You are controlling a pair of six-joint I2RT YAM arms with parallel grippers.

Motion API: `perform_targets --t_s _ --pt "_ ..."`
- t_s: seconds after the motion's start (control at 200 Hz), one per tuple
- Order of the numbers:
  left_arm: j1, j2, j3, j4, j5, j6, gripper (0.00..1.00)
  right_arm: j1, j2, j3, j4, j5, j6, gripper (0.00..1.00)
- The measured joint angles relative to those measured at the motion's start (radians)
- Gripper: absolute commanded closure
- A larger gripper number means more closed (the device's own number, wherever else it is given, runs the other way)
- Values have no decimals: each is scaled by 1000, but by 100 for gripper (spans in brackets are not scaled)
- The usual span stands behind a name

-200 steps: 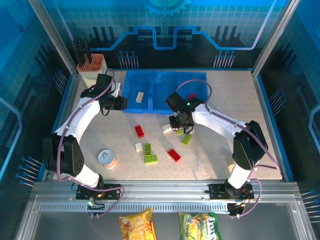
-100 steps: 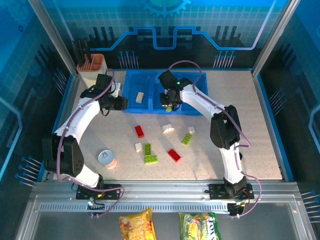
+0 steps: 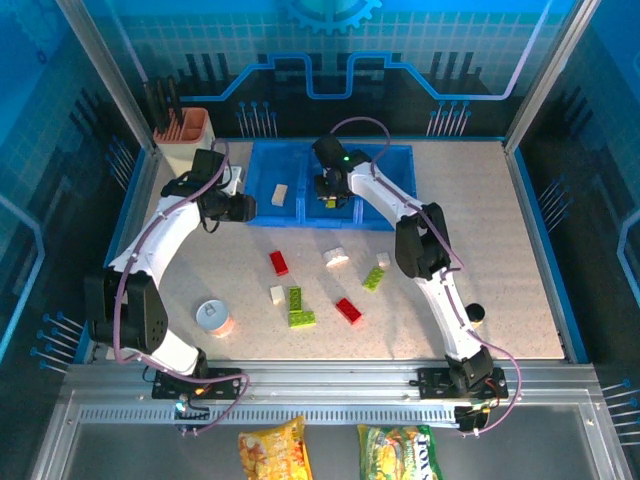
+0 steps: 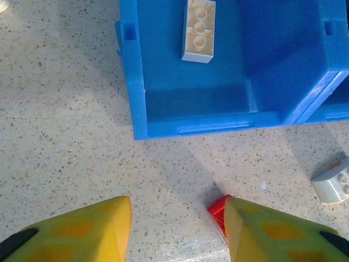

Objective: Sort the legos into containers by color
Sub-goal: Place the lego in the container, then pick up the lego from the bottom-center of the table.

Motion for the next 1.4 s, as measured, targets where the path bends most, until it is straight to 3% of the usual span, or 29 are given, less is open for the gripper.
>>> perform_targets --t_s 0.46,0.665,0.985,1.401 --pt "0 0 -2 4 0 0 51 -8 60 28 38 4 -2 74" --pt "0 0 -2 4 0 0 51 -13 86 76 37 20 -21 61" --pt "0 0 -3 4 1 -2 51 -13 77 106 2 30 -49 60" --pt "0 0 -3 4 15 -3 51 -7 -172 -56 -25 24 -82 61"
